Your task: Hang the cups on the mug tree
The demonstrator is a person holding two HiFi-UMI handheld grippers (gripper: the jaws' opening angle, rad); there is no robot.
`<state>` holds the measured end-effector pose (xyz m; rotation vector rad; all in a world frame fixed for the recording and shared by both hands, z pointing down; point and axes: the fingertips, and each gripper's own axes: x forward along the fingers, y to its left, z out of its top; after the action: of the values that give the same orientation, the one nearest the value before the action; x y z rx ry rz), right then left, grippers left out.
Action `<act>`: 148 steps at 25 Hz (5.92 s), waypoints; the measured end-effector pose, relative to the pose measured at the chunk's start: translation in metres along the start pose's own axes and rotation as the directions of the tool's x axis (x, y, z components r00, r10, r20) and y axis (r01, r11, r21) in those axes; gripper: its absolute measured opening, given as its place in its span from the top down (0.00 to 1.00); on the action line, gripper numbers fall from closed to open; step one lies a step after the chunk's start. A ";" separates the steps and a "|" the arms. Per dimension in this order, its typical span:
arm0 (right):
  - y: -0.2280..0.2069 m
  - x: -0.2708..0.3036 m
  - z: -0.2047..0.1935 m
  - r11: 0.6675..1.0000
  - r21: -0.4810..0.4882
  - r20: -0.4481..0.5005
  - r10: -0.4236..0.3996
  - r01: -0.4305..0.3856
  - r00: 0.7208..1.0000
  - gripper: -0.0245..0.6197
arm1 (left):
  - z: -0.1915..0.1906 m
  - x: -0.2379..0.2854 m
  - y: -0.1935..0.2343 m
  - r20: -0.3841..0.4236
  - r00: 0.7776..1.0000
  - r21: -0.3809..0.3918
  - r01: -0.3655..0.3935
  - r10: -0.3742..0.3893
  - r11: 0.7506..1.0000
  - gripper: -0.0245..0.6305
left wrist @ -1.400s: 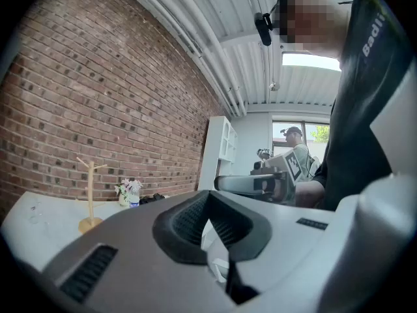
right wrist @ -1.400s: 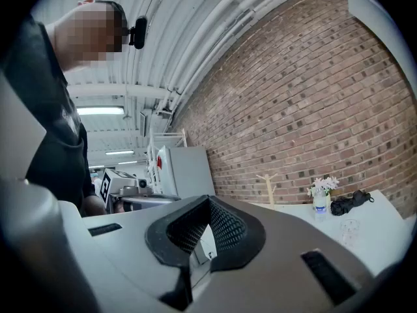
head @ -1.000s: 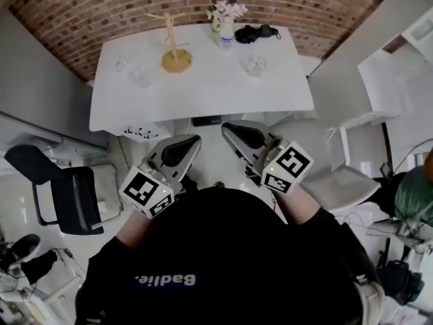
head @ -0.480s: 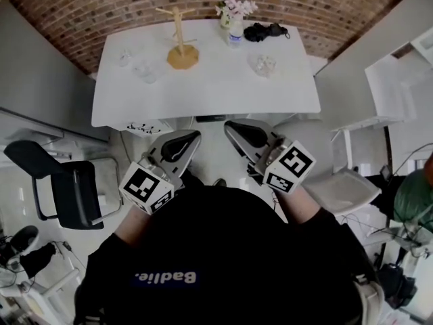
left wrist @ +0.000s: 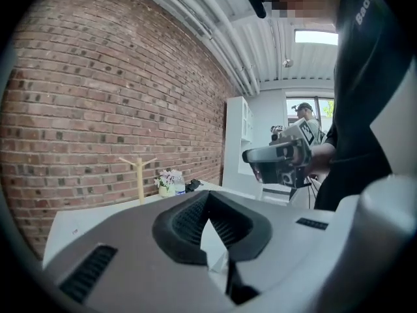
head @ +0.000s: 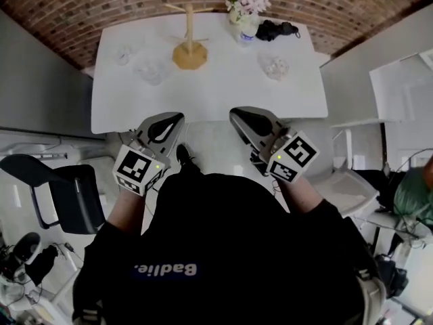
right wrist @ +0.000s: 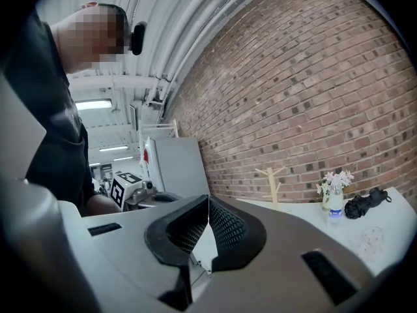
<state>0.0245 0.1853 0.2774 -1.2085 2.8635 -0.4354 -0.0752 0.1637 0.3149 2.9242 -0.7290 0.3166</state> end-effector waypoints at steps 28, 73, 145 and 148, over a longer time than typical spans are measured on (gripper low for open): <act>-0.061 0.151 -0.001 0.990 0.061 -0.022 -0.124 0.125 0.992 0.91 | -0.122 0.043 0.206 -0.357 0.933 0.168 0.112 -0.045 0.979 0.89; -0.099 0.106 -0.009 0.973 0.075 -0.088 -0.212 0.219 0.973 0.91 | -0.292 0.085 0.262 -0.873 0.432 0.487 0.743 0.227 0.460 0.89; -0.223 0.075 -0.053 0.975 0.132 -0.256 0.210 -0.182 0.944 0.50 | -0.007 0.207 0.069 0.033 0.802 -0.170 0.593 -0.596 0.787 0.93; -0.220 0.079 -0.052 0.959 0.166 -0.242 0.267 -0.232 0.933 0.48 | -0.005 0.205 0.065 0.056 0.783 -0.186 0.618 -0.620 0.764 0.93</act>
<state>0.1179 -0.0029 0.3919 -0.8032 3.0860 -0.8191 0.0700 0.0144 0.3704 2.7615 0.2311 0.1707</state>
